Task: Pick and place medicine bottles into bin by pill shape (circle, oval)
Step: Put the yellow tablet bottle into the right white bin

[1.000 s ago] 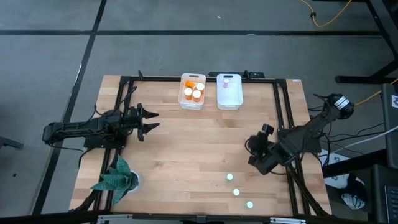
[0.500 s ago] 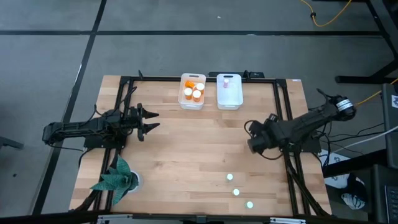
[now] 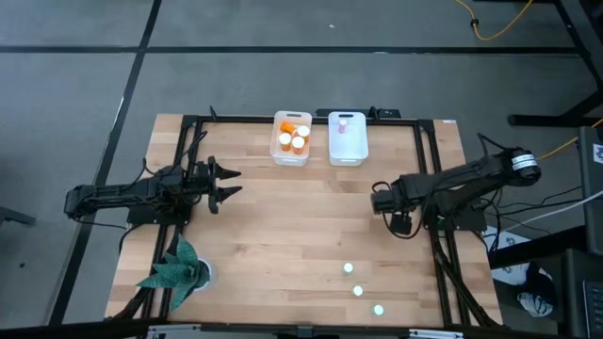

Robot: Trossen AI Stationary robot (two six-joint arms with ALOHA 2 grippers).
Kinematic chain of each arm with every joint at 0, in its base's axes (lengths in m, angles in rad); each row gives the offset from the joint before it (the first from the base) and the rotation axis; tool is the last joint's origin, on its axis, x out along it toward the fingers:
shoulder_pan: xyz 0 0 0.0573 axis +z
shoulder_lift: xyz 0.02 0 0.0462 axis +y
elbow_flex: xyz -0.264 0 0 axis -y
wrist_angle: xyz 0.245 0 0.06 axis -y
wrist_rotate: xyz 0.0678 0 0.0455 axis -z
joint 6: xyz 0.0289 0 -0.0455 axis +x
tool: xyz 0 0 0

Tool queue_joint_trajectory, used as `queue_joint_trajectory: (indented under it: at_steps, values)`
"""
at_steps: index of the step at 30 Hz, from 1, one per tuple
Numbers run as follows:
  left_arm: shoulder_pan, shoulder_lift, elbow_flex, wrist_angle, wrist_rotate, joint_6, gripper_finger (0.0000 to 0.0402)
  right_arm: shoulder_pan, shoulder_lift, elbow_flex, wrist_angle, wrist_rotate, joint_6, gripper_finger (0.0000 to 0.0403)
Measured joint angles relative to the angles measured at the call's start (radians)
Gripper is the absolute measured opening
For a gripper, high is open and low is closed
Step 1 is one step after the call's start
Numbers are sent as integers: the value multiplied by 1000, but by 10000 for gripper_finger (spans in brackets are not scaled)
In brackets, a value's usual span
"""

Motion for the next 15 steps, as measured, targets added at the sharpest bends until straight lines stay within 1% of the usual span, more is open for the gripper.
queue_joint_trajectory:
  at_steps: [4, 8, 10, 12, 15]
  values:
    - [0, 0, 0, 0, 0, 0, 237, -12, 0, -67, 115, -2, -53, 279]
    - [0, 0, 0, 0, 0, 0, 237, -17, 5, -72, 136, -2, -53, 279]
    - [0, 0, 0, 0, 0, 0, 237, -19, 7, -71, 143, -22, -70, 279]
    - [0, 0, 0, 0, 0, 0, 237, -22, 18, -72, 151, -50, -78, 279]
    - [0, 0, 0, 0, 0, 0, 237, -42, 56, -72, 151, -52, -81, 277]
